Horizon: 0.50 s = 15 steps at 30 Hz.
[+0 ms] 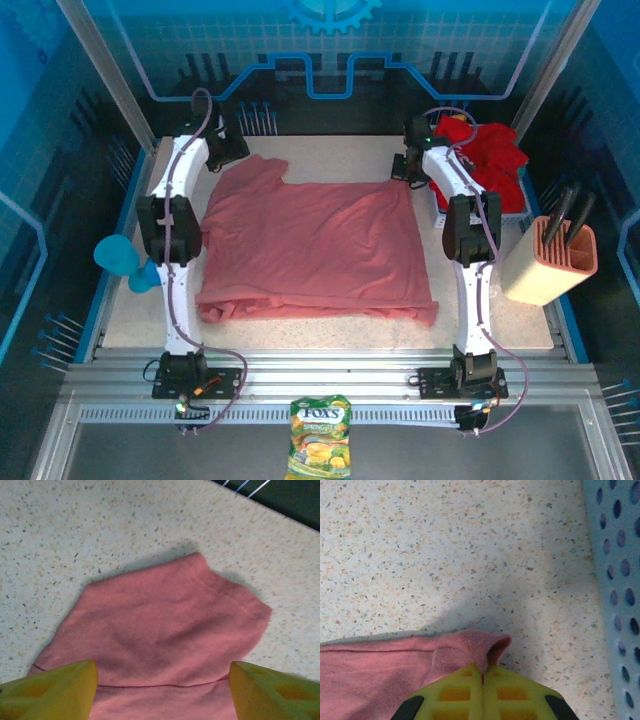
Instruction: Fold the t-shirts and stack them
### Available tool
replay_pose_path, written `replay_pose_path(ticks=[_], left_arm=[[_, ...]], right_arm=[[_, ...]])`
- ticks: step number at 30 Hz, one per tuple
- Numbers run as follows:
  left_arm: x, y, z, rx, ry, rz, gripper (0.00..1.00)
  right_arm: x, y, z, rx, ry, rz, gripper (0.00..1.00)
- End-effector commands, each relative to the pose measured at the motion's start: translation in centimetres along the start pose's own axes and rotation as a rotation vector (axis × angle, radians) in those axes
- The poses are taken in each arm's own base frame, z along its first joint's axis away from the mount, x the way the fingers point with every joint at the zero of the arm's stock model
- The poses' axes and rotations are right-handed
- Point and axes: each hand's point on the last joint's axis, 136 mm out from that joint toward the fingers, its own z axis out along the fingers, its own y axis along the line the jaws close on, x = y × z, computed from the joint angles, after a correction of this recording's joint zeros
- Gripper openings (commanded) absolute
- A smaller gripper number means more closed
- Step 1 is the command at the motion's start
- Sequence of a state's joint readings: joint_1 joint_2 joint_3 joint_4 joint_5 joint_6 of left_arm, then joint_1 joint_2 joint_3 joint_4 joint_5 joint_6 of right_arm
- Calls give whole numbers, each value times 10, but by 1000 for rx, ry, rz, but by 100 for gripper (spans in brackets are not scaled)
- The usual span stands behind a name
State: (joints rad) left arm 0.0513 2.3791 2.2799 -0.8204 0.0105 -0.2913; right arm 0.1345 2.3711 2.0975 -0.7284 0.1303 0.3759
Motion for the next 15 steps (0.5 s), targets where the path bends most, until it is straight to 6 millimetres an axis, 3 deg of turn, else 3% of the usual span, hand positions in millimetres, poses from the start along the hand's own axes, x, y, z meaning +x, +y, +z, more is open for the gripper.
replay_pose_path(ticks=[1,8,15], left_arm=[[8,21,12,-81,61,17,71],[20,40,43,-160,121,10,68],[26,62,56,-259,127,33,66]], right_arm=[[2,8,-6,-58,3,0,0],[5,14,-4,-94,17,-3,0],[10,18,2,-110,34,-13,0]])
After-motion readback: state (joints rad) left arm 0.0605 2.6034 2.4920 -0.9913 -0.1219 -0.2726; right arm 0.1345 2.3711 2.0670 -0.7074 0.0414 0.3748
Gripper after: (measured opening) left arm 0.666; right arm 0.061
